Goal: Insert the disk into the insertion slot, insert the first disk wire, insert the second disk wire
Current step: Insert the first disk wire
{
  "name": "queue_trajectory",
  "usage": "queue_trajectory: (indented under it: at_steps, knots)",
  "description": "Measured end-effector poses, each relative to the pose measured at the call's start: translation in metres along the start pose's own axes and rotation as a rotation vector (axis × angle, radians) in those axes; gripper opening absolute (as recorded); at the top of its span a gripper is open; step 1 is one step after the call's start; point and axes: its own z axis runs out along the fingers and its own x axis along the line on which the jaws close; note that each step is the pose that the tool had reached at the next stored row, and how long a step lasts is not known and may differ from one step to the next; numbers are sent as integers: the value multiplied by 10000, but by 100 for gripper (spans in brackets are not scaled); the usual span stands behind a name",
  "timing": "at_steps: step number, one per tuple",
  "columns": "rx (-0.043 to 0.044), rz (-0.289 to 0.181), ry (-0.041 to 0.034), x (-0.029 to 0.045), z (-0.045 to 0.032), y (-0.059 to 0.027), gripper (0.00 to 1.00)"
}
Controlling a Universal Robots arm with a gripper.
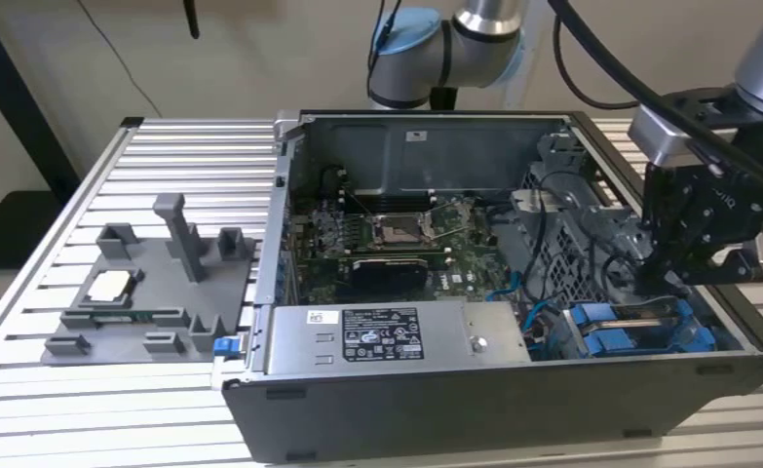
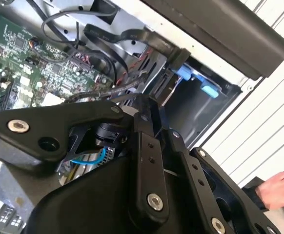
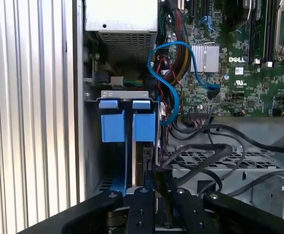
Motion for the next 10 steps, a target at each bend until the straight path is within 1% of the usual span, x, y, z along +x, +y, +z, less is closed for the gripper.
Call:
queue_trajectory:
  at_steps: [1, 3, 10]
  knots:
    - [0, 0, 1, 0, 8, -12, 19]
    - [0, 0, 0, 2, 43, -62, 19]
    - [0, 26, 3, 25, 88, -99, 19]
